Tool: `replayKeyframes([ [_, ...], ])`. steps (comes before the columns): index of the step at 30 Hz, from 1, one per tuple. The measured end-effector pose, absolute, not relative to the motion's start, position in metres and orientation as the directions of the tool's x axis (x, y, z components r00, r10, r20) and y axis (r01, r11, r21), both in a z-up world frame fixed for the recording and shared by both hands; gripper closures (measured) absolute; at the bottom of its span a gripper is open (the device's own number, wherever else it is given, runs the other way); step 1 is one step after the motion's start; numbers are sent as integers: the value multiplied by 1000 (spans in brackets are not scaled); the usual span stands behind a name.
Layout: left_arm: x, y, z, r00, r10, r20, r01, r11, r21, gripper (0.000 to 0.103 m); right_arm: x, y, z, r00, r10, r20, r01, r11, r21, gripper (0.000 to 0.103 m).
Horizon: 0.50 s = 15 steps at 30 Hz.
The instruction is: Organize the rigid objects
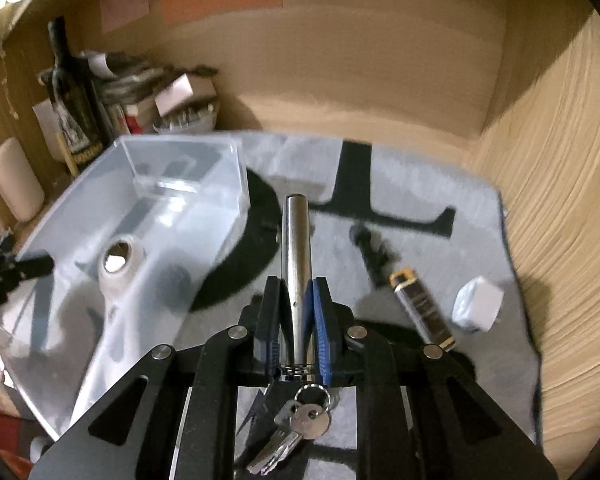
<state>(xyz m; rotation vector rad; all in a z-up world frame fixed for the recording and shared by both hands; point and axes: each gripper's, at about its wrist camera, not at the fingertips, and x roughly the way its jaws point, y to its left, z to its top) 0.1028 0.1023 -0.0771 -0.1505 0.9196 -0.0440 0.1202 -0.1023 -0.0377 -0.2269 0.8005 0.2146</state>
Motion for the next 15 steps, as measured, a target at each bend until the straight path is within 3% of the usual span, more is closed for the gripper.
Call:
replayKeyframes([
  [15,103,103,-77,606,-104,-788,-27,988,-151,92,109,-68,26,783,191,-592,-339,929,-148,89],
])
